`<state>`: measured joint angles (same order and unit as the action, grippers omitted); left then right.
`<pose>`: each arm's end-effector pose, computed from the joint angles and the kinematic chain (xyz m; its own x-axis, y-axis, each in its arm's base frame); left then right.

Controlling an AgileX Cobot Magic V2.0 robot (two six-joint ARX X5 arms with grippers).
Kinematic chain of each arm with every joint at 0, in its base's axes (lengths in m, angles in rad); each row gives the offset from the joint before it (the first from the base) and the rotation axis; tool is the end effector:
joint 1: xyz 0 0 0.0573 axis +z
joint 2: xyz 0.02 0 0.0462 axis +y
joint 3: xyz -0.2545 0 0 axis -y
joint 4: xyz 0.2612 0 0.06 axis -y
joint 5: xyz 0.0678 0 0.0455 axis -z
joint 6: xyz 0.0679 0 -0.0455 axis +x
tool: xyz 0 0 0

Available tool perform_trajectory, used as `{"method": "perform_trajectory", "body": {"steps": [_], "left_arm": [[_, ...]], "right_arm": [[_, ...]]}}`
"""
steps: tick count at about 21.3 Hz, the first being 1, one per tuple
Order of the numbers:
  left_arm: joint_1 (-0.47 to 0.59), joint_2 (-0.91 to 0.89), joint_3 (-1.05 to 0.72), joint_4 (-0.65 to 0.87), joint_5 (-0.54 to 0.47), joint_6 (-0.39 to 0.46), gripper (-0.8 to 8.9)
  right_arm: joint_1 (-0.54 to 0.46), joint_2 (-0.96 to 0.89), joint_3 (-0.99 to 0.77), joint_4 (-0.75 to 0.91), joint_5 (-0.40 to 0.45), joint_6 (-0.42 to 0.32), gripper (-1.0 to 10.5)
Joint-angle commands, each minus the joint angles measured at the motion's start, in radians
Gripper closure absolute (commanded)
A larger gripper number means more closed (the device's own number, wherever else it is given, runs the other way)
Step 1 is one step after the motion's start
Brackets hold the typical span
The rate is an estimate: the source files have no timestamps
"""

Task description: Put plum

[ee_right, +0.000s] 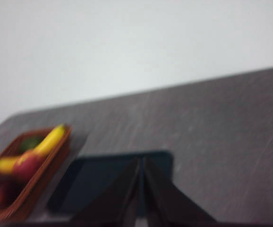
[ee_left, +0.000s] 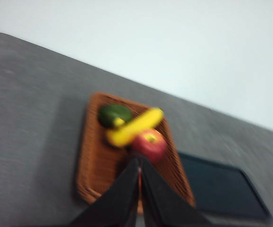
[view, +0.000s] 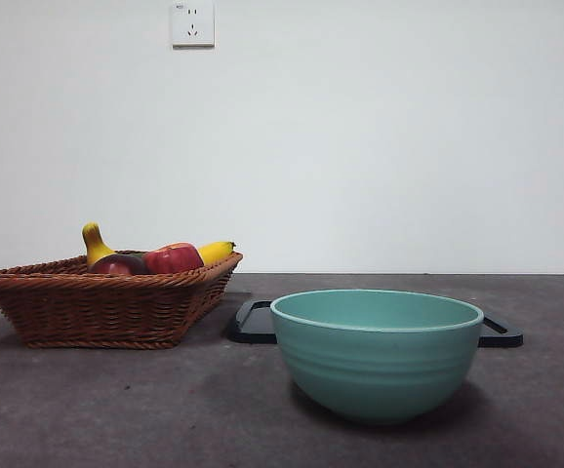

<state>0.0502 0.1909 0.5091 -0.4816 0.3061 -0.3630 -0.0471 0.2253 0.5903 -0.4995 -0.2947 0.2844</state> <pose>0.1311 -0.0139 0.2689 0.9548 -0.2538 -0.1551 0.1752 0.9013 -0.3962 0.1269 0.0138 0.2918 0.9609 0.2455 -0.1283 -0.1951 0.9287 0.3154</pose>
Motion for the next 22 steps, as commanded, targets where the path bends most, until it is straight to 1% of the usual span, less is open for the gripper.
{"method": "perform_trajectory", "body": {"steps": [1,6,9,13,17,22], "left_arm": [[0.002,0.063,0.075,-0.062,0.072,0.095,8.05],[-0.002,0.197,0.189,-0.208,0.203,0.232,8.05],[-0.011,0.274,0.238,-0.27,0.275,0.297,8.05],[-0.031,0.366,0.29,-0.354,0.34,0.36,8.05],[-0.055,0.427,0.322,-0.425,0.354,0.4,8.05],[-0.057,0.428,0.322,-0.419,0.353,0.399,7.93]], "right_arm": [[-0.001,0.088,0.092,-0.089,-0.07,-0.073,9.4],[0.005,0.251,0.237,-0.258,-0.196,-0.172,9.4],[0.025,0.324,0.294,-0.34,-0.243,-0.227,9.4],[0.064,0.396,0.336,-0.433,-0.259,-0.294,9.4],[0.127,0.444,0.343,-0.515,-0.259,-0.348,9.4],[0.184,0.454,0.343,-0.532,-0.256,-0.354,9.4]]}}
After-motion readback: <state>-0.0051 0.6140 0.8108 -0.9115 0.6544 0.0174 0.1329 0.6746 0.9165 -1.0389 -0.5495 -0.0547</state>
